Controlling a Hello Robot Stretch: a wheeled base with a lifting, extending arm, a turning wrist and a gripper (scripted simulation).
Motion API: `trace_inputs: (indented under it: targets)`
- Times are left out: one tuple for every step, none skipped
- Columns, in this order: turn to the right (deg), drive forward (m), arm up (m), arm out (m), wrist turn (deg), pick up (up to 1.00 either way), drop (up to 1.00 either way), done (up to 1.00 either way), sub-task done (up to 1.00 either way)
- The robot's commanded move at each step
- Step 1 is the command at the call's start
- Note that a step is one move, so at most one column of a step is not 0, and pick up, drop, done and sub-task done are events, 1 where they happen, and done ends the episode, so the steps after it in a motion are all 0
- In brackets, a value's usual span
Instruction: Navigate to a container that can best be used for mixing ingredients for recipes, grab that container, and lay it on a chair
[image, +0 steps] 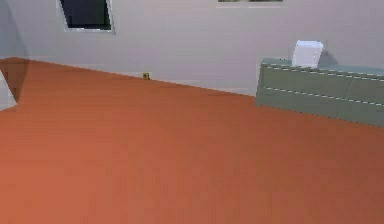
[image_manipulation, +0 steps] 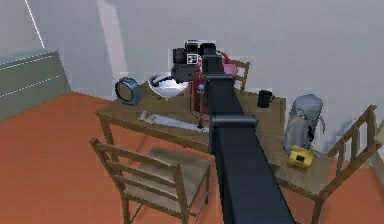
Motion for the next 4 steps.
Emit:
trace_inputs:
  targets:
    - [0.0, 0.00, -0.50, 0.00, 0.0, 0.00, 0.00, 0.00, 0.00]
    - [0.0, 0.00, 0.00, 0.00, 0.0, 0.00, 1.00, 0.00, 0.00]
    - [0.0, 0.00, 0.00, -0.10, 0.0, 0.00, 0.00, 0.00, 0.00]
    - [0.0, 0.00, 0.00, 0.00, 0.0, 0.00, 0.00, 1.00, 0.00]
